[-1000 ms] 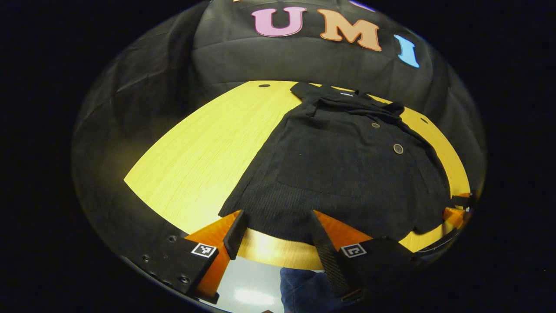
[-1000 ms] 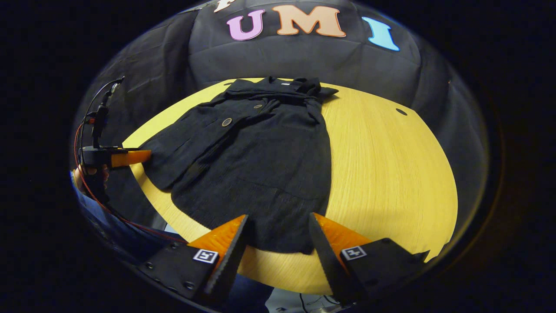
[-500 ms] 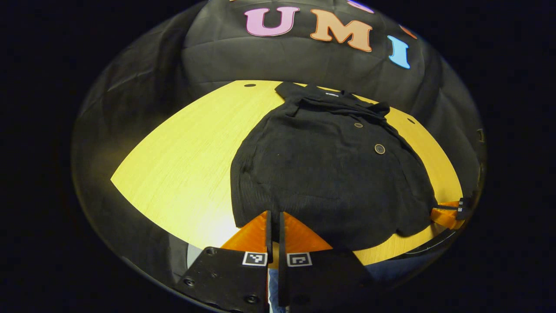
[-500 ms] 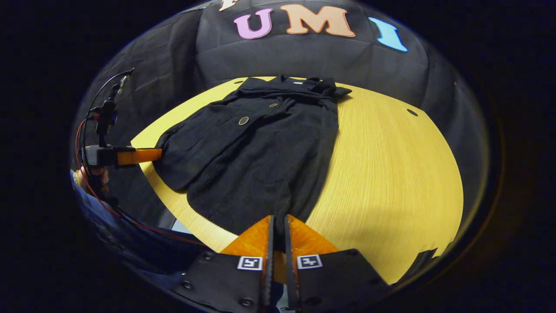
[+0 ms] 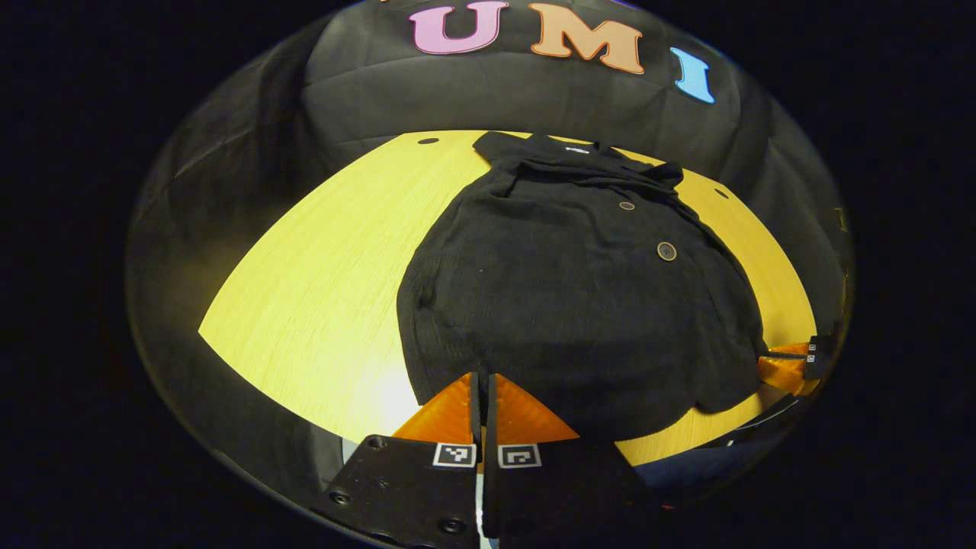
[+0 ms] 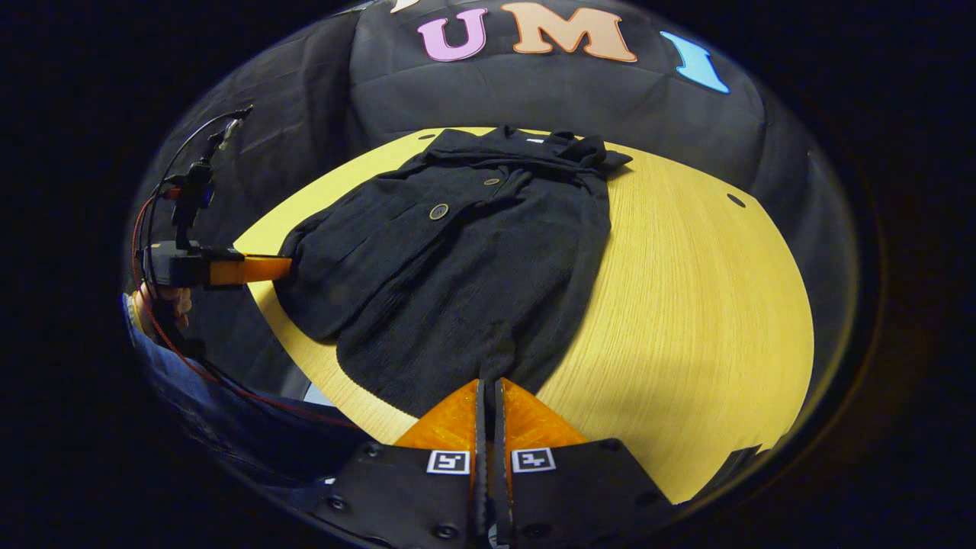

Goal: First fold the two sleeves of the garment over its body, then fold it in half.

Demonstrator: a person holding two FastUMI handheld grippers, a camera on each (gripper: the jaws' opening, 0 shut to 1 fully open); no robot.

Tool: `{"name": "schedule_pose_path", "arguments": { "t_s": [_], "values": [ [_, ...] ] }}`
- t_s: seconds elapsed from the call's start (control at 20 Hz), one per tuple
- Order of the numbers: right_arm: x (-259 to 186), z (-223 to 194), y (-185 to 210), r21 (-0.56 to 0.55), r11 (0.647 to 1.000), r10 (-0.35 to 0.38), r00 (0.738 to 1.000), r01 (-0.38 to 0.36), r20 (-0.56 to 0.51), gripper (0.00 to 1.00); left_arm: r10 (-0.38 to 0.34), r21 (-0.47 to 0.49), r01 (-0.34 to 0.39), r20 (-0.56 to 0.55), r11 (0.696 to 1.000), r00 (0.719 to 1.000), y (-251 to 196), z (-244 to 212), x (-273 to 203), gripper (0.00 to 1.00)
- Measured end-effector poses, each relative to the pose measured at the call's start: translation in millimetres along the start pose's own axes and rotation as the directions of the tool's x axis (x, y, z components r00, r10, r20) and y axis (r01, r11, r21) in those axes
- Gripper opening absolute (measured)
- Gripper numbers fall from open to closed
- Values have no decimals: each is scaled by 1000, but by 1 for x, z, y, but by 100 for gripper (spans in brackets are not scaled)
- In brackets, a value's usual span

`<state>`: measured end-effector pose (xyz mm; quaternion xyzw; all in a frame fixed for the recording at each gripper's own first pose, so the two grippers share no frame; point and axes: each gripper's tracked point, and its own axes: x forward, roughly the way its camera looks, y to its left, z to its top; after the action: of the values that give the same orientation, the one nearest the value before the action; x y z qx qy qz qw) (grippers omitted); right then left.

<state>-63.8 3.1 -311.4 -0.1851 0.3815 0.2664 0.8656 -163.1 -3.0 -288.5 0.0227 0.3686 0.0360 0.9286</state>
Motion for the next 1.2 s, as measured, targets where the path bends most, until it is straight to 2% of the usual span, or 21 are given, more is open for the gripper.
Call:
{"name": "schedule_pose_path", "arguments": {
  "t_s": [0.15, 0.5, 0.9, 1.2],
  "values": [
    [-4, 17, -1, 1, 1000, -5, 1000, 5, 23, 6, -15, 6, 15, -5, 1000, 1000, -2, 14, -3, 0],
    [-20, 86, -16, 0, 999, -36, 988, 36, 148, 6, -59, 43, 55, 101, 998, 993, -19, 94, -2, 0],
    [-26, 181, -46, -15, 995, -94, 958, 102, 271, 6, -141, 94, 122, 240, 988, 960, -34, 191, 18, 0],
    [-17, 242, -47, -35, 989, -124, 933, 144, 337, 6, -173, 105, 147, 320, 984, 931, -44, 260, 29, 0]
  ]
}}
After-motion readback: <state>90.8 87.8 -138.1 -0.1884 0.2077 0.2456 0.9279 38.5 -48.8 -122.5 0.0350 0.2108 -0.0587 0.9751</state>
